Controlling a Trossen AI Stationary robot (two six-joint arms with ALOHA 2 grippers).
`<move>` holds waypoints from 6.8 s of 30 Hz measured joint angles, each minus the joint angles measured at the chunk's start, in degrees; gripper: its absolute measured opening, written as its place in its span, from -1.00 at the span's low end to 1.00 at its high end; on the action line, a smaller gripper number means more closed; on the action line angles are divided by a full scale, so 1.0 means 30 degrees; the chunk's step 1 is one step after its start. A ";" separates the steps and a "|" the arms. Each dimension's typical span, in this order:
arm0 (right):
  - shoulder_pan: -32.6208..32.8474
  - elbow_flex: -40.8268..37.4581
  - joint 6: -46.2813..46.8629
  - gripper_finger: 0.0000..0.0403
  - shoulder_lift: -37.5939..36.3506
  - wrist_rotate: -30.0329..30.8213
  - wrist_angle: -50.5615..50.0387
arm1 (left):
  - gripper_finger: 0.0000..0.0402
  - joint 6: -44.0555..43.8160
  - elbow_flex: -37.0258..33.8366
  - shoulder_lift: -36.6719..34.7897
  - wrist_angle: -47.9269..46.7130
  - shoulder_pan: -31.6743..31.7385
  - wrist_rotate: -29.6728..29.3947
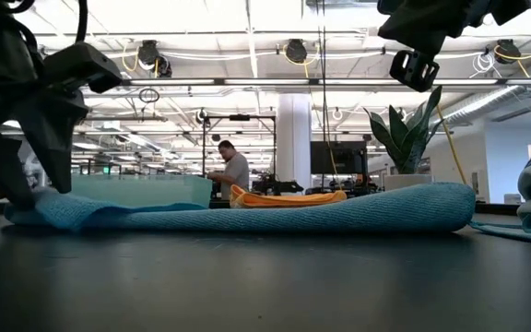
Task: Fold microfiber towels
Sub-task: Fold the blue microfiber towel
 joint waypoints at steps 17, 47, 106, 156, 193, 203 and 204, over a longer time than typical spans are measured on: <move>-0.0007 0.0002 0.0066 -1.00 0.0000 0.0024 0.0007 | -0.98 0.2145 0.0594 -0.0194 0.0862 -0.0028 -0.1183; -0.0080 0.0009 -0.0153 -1.00 -0.0007 0.0019 -0.0194 | -0.59 0.4745 0.3461 0.2011 0.1788 -0.3497 0.4804; -0.3256 0.8946 -1.2568 -1.00 1.6670 0.4490 -0.3900 | -0.26 0.8436 0.4357 -0.1763 -0.7646 0.1413 -0.6207; -0.2071 0.1532 -0.2058 -1.00 0.7312 0.2808 -0.0430 | -0.26 1.7219 0.4328 0.0128 -0.4482 0.6482 -0.4029; -0.1821 0.1537 -0.1931 -1.00 0.1457 0.5539 0.2292 | -0.97 2.4770 0.4335 0.4707 -0.7261 1.0375 -0.1836; -0.0536 0.1539 0.2443 -1.00 0.1464 0.1415 -0.3392 | -0.94 2.4395 0.4342 0.3253 -0.7098 1.0324 -0.1836; -0.0087 0.1539 0.3179 -1.00 0.1464 0.1064 -0.4190 | -0.93 2.4305 0.4342 0.3042 -0.7129 1.0324 -0.1836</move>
